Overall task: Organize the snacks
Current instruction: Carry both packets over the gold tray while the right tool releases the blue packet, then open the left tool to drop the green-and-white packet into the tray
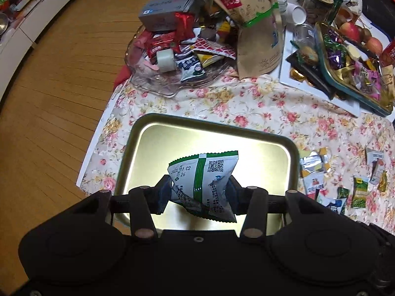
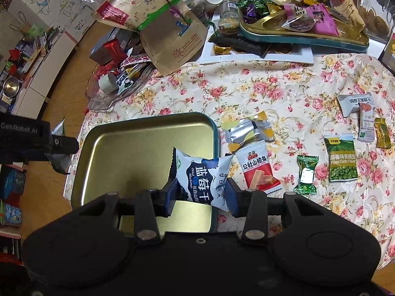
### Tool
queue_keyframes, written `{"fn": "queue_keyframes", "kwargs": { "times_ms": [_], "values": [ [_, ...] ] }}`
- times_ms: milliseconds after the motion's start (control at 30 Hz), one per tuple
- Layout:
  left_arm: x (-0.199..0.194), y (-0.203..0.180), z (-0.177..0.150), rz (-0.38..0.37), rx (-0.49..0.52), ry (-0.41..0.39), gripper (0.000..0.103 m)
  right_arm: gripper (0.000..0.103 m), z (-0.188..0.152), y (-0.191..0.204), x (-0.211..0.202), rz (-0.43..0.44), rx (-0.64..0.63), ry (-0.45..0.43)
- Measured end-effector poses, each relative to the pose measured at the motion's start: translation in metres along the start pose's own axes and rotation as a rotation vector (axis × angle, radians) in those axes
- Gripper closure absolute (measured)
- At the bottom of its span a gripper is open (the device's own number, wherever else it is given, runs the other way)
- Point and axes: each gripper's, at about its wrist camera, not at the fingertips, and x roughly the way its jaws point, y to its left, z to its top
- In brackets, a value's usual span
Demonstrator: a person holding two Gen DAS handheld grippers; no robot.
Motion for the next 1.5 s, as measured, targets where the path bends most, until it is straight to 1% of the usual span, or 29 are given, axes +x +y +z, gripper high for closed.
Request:
{"fn": "queue_keyframes", "kwargs": {
  "times_ms": [167, 233, 300, 433, 500, 600, 767, 967, 1100, 1133, 1267, 1300, 1367, 1433, 1467, 1500],
  "values": [
    [0.001, 0.012, -0.002, 0.032, 0.01, -0.028, 0.046, 0.059, 0.001, 0.007, 0.004, 0.004, -0.011, 0.006],
    [0.001, 0.015, -0.003, 0.028, 0.015, -0.037, 0.046, 0.059, 0.002, 0.009, 0.004, 0.012, -0.014, 0.006],
    [0.001, 0.017, -0.004, 0.007, 0.013, -0.039, 0.046, 0.059, 0.002, 0.013, 0.004, 0.019, -0.017, 0.002],
    [0.004, 0.016, -0.006, -0.018, 0.007, -0.014, 0.045, 0.059, 0.003, 0.021, 0.005, 0.029, -0.035, -0.007],
    [0.006, 0.015, -0.006, -0.015, 0.003, -0.008, 0.045, 0.059, 0.003, 0.026, 0.005, 0.033, -0.048, -0.009],
    [0.005, 0.015, -0.006, 0.0, -0.002, -0.019, 0.045, 0.058, 0.003, 0.03, 0.007, 0.039, -0.058, -0.011],
    [0.004, 0.019, -0.005, -0.001, -0.021, -0.021, 0.045, 0.057, 0.002, 0.036, 0.007, 0.049, -0.068, -0.009],
    [0.005, 0.02, -0.006, 0.007, -0.02, -0.022, 0.045, 0.057, 0.004, 0.036, 0.008, 0.1, -0.058, 0.019],
    [0.003, 0.019, -0.007, 0.015, -0.016, -0.037, 0.045, 0.056, 0.002, 0.038, 0.01, 0.083, -0.07, 0.017],
    [0.004, 0.019, -0.007, 0.012, -0.019, -0.035, 0.045, 0.056, 0.002, 0.038, 0.01, 0.082, -0.072, 0.018],
    [0.006, 0.024, -0.006, -0.052, -0.04, -0.004, 0.045, 0.056, 0.001, 0.037, 0.01, 0.081, -0.066, 0.02],
    [0.005, 0.024, -0.006, -0.055, -0.039, -0.007, 0.045, 0.056, 0.001, 0.037, 0.009, 0.08, -0.067, 0.019],
    [0.001, 0.025, -0.008, -0.052, -0.062, -0.022, 0.045, 0.056, 0.001, 0.037, 0.009, 0.078, -0.066, 0.016],
    [-0.004, 0.027, -0.008, -0.041, -0.066, -0.06, 0.045, 0.056, 0.001, 0.036, 0.008, 0.082, -0.064, 0.018],
    [-0.003, 0.027, -0.007, -0.022, -0.063, -0.063, 0.045, 0.056, 0.001, 0.036, 0.008, 0.084, -0.064, 0.018],
    [0.002, 0.029, -0.003, -0.004, -0.071, -0.049, 0.045, 0.056, 0.001, 0.036, 0.008, 0.085, -0.064, 0.017]
  ]
}}
